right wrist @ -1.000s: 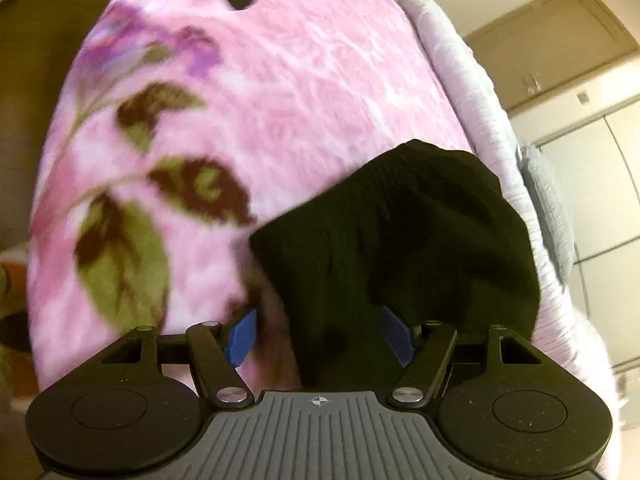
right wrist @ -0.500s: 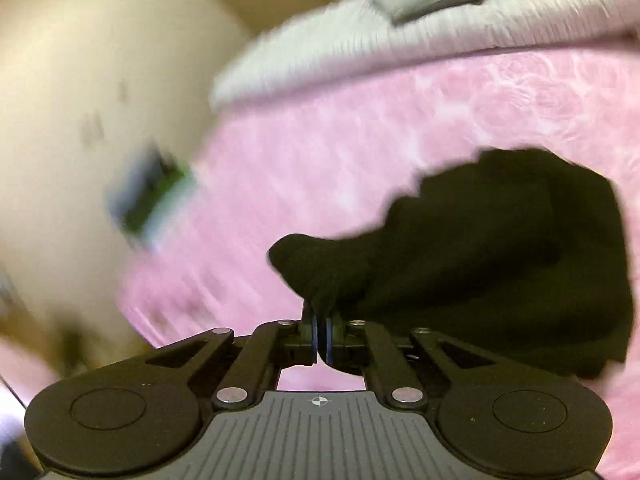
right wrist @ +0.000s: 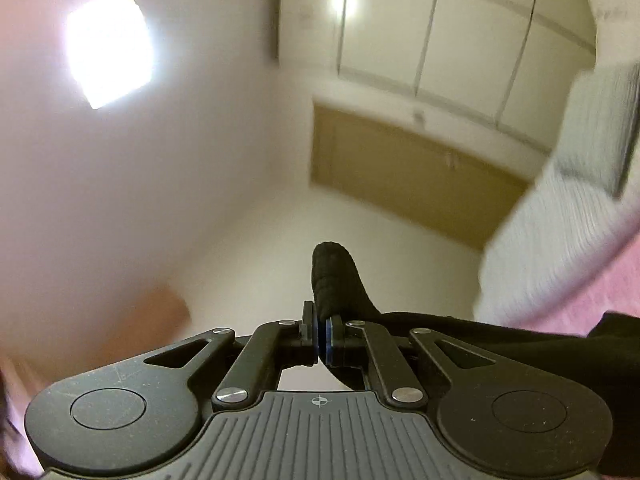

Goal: Fold clothes

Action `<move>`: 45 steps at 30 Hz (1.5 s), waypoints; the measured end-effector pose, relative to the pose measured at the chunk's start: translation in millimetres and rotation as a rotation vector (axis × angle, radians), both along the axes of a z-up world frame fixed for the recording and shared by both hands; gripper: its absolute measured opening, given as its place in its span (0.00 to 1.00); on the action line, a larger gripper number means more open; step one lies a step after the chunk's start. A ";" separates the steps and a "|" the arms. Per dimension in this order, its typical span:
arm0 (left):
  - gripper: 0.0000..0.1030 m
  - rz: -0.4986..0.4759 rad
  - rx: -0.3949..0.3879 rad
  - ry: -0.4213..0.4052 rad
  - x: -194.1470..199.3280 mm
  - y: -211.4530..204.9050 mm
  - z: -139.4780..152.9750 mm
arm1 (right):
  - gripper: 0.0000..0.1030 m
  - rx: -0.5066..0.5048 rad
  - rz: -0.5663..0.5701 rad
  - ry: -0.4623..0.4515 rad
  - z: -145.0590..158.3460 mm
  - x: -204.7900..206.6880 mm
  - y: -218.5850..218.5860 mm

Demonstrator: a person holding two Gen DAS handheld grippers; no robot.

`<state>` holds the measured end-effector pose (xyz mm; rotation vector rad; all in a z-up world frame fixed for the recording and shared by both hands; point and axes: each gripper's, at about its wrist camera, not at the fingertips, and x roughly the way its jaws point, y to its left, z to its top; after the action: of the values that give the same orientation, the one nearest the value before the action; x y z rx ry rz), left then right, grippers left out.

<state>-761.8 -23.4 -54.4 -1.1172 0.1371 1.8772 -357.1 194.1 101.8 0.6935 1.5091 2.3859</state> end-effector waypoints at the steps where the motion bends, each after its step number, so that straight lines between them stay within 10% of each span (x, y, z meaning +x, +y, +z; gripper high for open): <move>1: 0.26 -0.011 -0.006 0.003 -0.7 3.6 -0.6 | 0.03 -0.008 -0.061 0.009 3.8 14.5 -0.9; 6: 0.26 -0.097 -0.071 -0.054 21.8 25.8 -32.1 | 0.03 -0.301 -0.466 -0.249 -46.3 103.7 4.1; 10: 0.26 -0.166 -0.165 -0.160 51.1 40.5 -78.6 | 0.05 -0.653 -0.666 -0.726 -155.5 168.2 22.5; 13: 0.26 -0.187 -0.241 -0.228 74.3 43.1 -110.7 | 0.07 -0.916 -0.686 -0.902 -245.4 211.4 19.0; 26: 0.26 -0.072 -0.306 -0.234 112.9 48.5 -187.0 | 0.07 -1.024 -0.433 -0.786 -396.8 288.6 -23.2; 45: 0.31 0.118 -0.211 -0.333 98.0 41.6 -245.9 | 0.08 -0.988 -0.492 -0.659 -467.9 329.0 -6.8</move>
<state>-663.9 18.2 -300.3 -1.5970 0.0825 1.7791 -28.1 187.3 -366.1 0.0081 1.6536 1.0918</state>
